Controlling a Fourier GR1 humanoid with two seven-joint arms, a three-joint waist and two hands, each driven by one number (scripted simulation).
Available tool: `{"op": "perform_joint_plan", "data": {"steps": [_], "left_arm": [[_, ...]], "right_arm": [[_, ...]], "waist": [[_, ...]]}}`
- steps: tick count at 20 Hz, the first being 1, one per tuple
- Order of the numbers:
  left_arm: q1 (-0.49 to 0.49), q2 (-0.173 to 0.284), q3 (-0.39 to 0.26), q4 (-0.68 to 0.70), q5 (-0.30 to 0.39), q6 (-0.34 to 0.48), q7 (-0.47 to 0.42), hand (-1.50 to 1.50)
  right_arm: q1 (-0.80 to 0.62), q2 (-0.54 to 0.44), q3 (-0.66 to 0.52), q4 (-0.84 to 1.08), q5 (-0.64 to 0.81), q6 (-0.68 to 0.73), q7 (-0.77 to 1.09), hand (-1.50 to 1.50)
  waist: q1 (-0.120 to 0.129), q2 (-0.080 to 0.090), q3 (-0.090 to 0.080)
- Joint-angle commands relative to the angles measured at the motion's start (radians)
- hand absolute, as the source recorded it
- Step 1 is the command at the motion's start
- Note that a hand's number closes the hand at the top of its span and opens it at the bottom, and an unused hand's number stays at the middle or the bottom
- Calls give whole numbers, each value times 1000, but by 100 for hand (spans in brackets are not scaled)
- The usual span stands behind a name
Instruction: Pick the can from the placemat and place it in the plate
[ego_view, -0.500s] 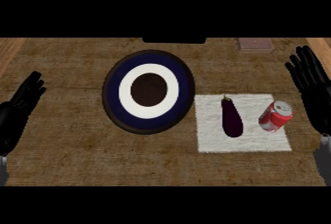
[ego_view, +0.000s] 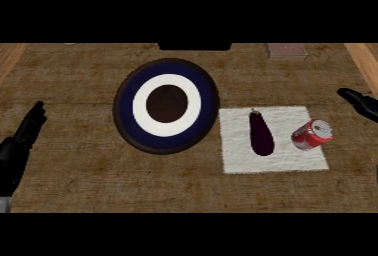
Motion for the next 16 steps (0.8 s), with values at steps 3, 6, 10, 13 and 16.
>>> {"op": "perform_joint_plan", "data": {"steps": [3, 6, 10, 13, 16], "left_arm": [[50, -60, -35, 52, -50, 32, -91, 0], [68, -78, -26, 72, -66, 39, -146, 0], [46, -96, -17, 135, -99, 34, -163, 0], [45, -82, -16, 91, -91, 30, -120, 0], [90, -91, -12, 91, -74, 18, -159, 0]], "right_arm": [[27, 196, 35, -116, 236, -416, -93, -150], [119, 291, 123, -254, 322, -507, -96, -150], [224, 174, 245, -397, 447, -398, 193, -150], [255, 86, 284, -402, 500, -294, 378, -150], [278, -1, 291, -385, 539, -187, 536, -150]], "waist": [[-7, -6, 1], [-11, -7, 3], [-13, -5, 3], [-17, -6, 1], [-8, -5, 0]]}}
